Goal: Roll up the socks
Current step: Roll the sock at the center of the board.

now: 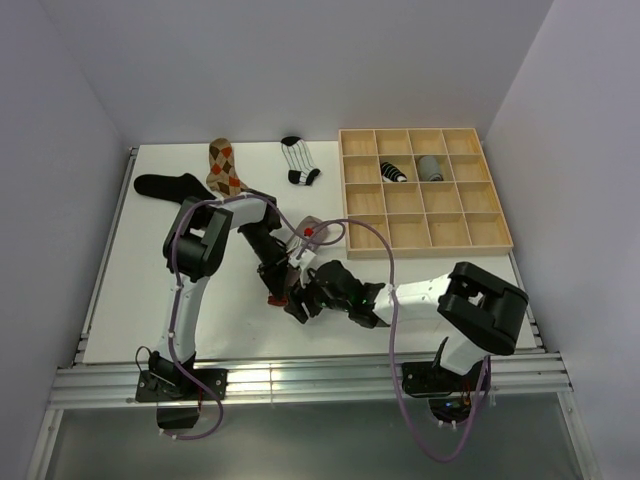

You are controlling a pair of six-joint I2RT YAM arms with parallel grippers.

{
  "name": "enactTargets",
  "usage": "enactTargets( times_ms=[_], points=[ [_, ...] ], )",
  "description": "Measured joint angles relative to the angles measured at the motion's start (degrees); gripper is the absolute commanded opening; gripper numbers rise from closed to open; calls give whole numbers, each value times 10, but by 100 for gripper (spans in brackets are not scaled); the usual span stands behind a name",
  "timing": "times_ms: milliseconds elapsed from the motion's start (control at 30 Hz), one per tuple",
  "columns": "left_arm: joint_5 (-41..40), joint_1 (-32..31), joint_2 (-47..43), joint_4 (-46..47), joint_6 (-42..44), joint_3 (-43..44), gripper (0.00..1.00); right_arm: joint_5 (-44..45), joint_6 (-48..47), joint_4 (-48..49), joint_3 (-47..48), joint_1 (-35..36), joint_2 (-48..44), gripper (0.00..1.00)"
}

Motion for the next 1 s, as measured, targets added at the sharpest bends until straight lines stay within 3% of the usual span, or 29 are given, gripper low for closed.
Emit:
enactTargets(
  times_ms=[367, 467, 567, 700, 800, 1000],
  points=[
    [2, 0, 8, -7, -5, 7, 0, 27, -20, 7, 45, 14, 69, 59],
    [1, 0, 8, -7, -9, 7, 0, 30, -24, 6, 45, 14, 75, 51],
    [1, 0, 8, -6, -10, 7, 1, 32, -25, 6, 53, 14, 83, 36],
    [1, 0, 8, -5, -11, 6, 9, 33, -20, 7, 59, 14, 92, 16],
    [4, 3, 7, -1, -15, 2, 21, 33, -8, 7, 59, 12, 93, 10],
    [11, 14, -30, 55, -52, -20, 28, 9, 38, 7, 59, -18, 93, 2]
  ],
)
